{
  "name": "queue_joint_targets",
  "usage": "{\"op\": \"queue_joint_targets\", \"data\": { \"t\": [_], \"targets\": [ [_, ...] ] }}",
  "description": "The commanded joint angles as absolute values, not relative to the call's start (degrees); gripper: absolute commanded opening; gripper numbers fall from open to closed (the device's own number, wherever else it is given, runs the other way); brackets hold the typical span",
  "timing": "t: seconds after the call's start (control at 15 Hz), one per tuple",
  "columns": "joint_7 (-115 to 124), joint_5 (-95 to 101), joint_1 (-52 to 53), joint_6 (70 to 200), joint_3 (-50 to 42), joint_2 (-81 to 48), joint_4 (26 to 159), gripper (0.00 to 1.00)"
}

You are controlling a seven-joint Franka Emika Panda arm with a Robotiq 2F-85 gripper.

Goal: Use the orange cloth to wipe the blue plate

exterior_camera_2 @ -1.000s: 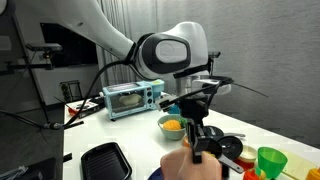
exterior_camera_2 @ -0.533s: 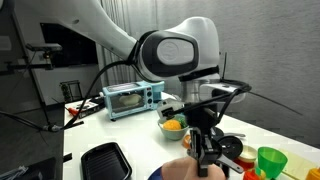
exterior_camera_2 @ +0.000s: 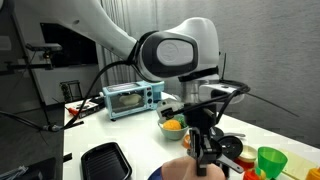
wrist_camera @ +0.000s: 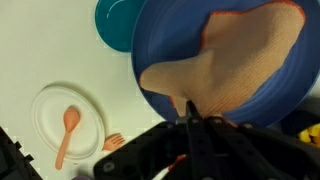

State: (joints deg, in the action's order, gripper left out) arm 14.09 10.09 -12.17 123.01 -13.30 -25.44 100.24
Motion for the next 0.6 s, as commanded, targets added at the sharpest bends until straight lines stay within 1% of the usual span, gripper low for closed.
{"op": "queue_joint_targets", "data": {
  "t": [0.0, 0.53],
  "targets": [
    [11.15, 5.58, -13.26, 123.52, -12.10, -27.38, 100.03, 0.01],
    [8.05, 4.02, -14.82, 122.25, -12.72, -35.50, 98.30, 0.01]
  ]
}}
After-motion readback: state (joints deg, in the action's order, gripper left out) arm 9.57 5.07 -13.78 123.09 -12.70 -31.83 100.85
